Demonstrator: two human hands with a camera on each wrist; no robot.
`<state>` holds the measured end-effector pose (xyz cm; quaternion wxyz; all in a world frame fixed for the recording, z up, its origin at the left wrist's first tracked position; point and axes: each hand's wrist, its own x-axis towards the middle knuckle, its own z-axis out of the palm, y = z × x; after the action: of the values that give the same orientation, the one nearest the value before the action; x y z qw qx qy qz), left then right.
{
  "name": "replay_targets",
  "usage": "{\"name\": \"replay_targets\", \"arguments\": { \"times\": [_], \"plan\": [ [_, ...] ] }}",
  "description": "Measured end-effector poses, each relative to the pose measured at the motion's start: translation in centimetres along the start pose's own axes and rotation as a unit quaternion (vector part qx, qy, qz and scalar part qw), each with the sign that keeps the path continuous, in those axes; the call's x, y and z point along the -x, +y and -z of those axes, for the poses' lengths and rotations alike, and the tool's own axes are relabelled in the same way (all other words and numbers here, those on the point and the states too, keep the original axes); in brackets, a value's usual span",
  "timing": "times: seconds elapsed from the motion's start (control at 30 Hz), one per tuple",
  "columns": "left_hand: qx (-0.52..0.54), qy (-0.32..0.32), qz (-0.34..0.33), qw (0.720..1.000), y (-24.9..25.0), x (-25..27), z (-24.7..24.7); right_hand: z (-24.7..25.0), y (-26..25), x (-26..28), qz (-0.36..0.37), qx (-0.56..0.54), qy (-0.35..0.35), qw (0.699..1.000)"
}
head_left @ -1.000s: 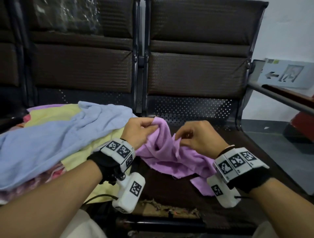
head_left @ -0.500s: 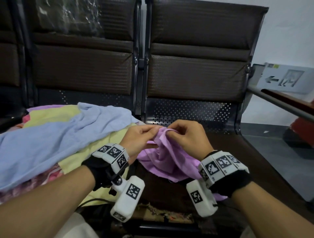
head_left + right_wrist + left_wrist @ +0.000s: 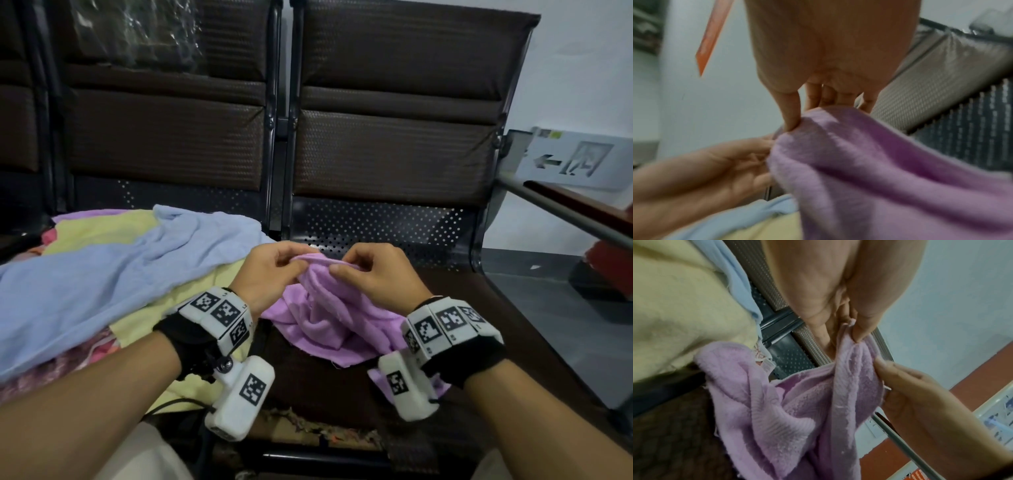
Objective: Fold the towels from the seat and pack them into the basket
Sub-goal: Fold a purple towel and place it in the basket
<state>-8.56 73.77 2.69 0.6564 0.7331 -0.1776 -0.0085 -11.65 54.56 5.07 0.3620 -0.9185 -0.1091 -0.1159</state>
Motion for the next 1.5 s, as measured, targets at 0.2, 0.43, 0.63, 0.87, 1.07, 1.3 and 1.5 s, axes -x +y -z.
{"name": "replay_targets", "arguments": {
  "times": [0.2,0.43,0.63,0.87,1.07,1.3,1.5],
  "plan": [
    [0.007,0.163,0.014,0.986,-0.2,-0.8,2.8,2.2,1.5,1.3,0.019,0.175,-0.127,0.976],
    [-0.118,0.155,-0.026,0.98,1.0,0.9,5.5,3.9,1.3,4.3,-0.085,0.364,-0.216,0.902],
    [-0.271,0.145,-0.089,0.947,2.1,2.6,5.8,5.6,-1.6,5.0,-0.129,0.418,-0.109,0.893],
    [-0.396,0.141,-0.092,0.903,1.1,2.3,6.1,7.6,-1.5,5.7,-0.081,0.398,0.033,0.913],
    [-0.4,0.192,-0.068,0.894,1.3,1.7,5.2,8.9,1.3,5.9,-0.084,0.332,-0.062,0.938],
    [-0.472,0.147,-0.06,0.867,3.3,3.2,3.7,8.2,3.6,7.4,-0.168,0.292,-0.233,0.912],
    [-0.474,0.148,-0.074,0.865,3.8,3.8,4.2,7.5,3.4,6.4,-0.183,0.294,-0.221,0.912]
  ]
}}
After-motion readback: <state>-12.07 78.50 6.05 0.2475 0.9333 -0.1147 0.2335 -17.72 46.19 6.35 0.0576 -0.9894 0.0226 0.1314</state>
